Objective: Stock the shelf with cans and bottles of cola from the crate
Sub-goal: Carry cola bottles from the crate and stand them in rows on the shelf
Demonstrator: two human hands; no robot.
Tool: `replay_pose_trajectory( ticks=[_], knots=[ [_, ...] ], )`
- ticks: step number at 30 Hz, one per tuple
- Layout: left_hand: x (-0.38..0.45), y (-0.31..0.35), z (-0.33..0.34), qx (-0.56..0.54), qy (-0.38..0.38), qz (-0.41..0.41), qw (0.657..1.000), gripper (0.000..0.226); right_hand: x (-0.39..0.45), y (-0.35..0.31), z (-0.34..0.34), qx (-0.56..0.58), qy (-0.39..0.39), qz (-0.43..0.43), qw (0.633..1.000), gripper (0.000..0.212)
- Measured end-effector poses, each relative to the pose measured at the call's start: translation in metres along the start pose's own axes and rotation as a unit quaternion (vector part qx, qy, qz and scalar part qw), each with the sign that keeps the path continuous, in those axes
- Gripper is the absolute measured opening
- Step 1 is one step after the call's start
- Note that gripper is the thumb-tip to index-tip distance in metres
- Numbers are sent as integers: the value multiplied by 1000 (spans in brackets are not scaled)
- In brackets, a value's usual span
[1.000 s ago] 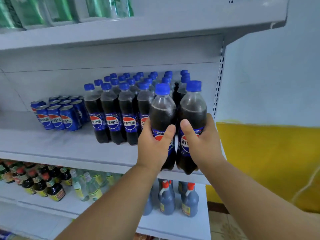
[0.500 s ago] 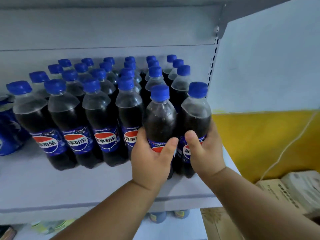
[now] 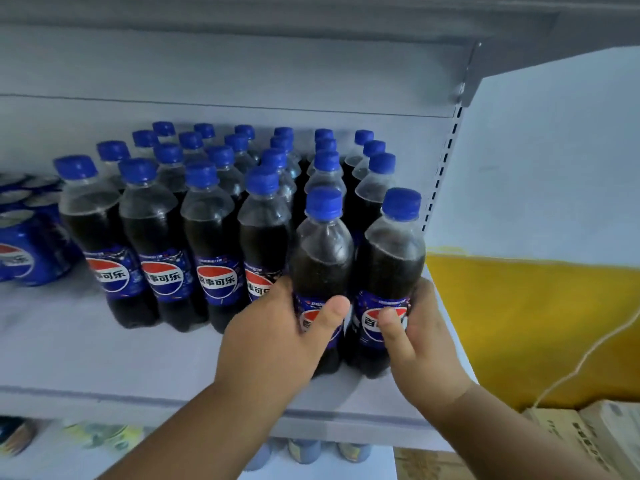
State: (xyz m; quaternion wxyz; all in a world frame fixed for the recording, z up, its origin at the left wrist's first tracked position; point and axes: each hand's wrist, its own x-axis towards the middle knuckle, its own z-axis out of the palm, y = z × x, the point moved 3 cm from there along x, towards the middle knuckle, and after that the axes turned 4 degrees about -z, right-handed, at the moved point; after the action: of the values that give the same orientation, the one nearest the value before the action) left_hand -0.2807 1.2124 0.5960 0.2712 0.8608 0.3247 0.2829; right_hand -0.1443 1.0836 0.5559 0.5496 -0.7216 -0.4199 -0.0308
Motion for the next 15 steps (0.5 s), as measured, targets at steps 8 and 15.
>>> replay_pose_trajectory(
  ticks=[8,15],
  knots=[
    [-26,-3,-1,154,2,-67,986,53,-16,5,-8,-93,-25,8,995,52],
    [-6,13,0,273,-34,-43,961,47,-9,8,-5,-110,-25,33,993,49]
  ],
)
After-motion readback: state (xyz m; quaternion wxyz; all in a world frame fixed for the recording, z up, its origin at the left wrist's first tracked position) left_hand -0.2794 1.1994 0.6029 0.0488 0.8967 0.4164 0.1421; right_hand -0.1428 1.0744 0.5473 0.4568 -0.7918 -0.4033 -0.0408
